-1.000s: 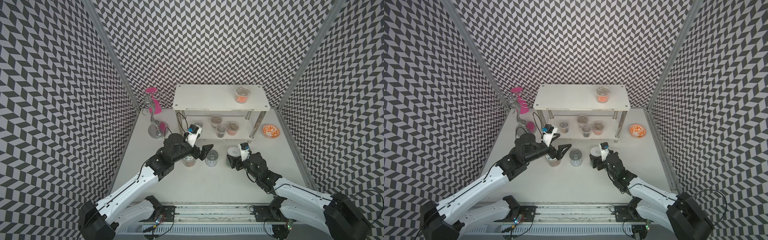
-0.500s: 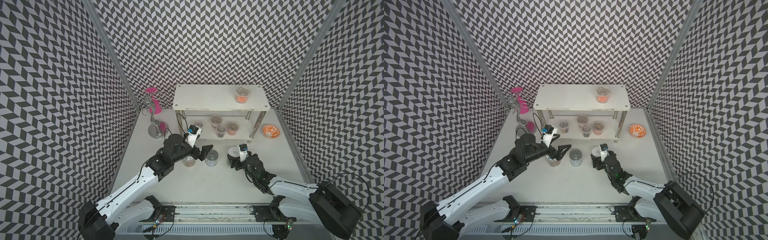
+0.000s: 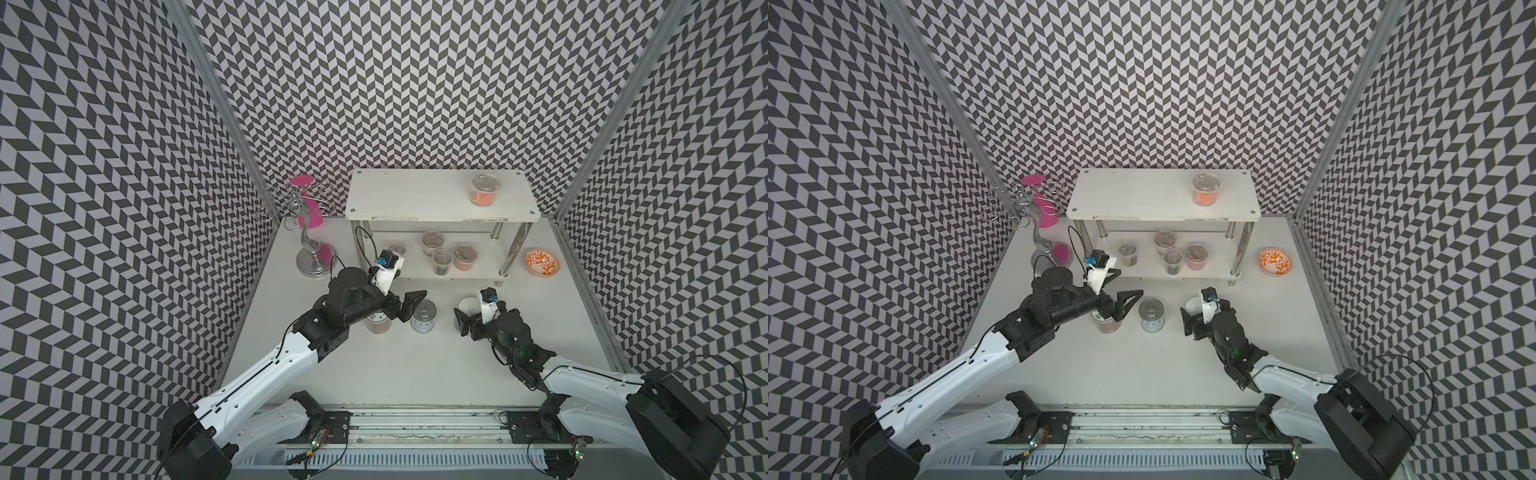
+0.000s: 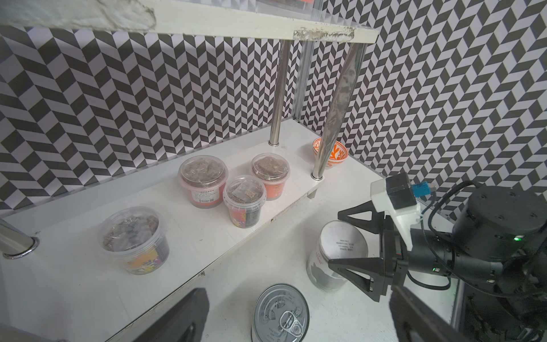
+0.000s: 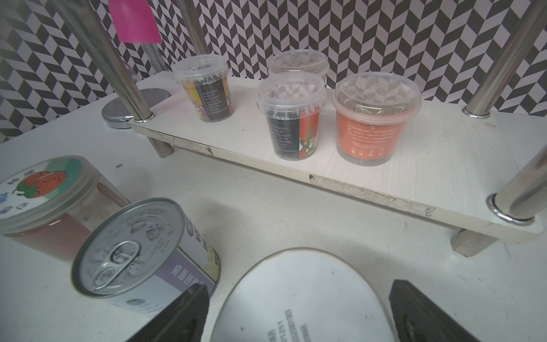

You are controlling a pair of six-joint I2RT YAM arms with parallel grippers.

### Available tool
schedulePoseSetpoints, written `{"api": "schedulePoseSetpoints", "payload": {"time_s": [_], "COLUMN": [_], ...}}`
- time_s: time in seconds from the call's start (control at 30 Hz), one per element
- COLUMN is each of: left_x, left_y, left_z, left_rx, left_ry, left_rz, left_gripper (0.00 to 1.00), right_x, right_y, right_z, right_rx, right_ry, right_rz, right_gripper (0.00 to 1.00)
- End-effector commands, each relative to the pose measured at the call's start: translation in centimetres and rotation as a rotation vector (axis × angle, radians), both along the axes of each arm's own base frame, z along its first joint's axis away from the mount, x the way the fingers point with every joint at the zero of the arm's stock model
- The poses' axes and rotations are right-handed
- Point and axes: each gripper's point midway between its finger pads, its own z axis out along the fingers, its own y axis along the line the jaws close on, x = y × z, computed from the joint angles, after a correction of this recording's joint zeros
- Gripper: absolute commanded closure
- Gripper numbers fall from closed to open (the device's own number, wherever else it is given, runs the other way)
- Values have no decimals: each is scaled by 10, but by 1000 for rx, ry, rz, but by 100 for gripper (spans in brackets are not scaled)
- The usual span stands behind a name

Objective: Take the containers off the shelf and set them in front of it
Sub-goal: 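Place the container at the center of the board, then pick up a container from the shelf.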

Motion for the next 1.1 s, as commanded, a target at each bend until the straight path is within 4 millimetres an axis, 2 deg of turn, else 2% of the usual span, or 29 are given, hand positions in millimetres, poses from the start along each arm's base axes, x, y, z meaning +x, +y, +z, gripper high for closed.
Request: {"api": "schedulePoseSetpoints", "payload": {"time_s": [0.0, 0.17, 0.27, 0.37, 0.5, 0.6, 0.73, 0.87, 1.03, 1.07], "left_x": [1, 2, 3, 3, 4, 5, 5, 7, 11, 12], "left_y": [-1, 0, 2, 2, 1, 0, 1, 0, 1, 1], "left_z": [3, 5, 7, 8, 8, 9, 13, 14, 21, 23], "left_rx": [0, 7, 12, 13, 17, 14, 10, 2, -3, -6], "left_ry": [-19, -20, -25, -26, -24, -25, -29, -29, -51, -55], "left_rz": [-13, -10, -8, -9, -15, -19, -16, -14, -1, 2], "left_gripper": [0, 0, 0, 0, 0, 0, 0, 0, 0, 0], "right_x": [2, 4, 2, 0, 4, 16, 37, 74, 124, 129], "right_y": [0, -4, -9, -16, -15, -11, -18, -19, -24, -24], "right_z": [18, 57, 94, 137, 215, 265, 324, 350, 349, 350], "right_rx": [28, 52, 84, 95, 72, 85, 84, 39, 48, 52], "right_ry": [-31, -78, -138, -233, -340, -365, -425, -437, -356, -355], "right_rz": [-14, -43, -56, -71, -18, 67, 80, 68, 79, 81], "right_gripper": [0, 0, 0, 0, 1, 0, 0, 1, 0, 0]}}
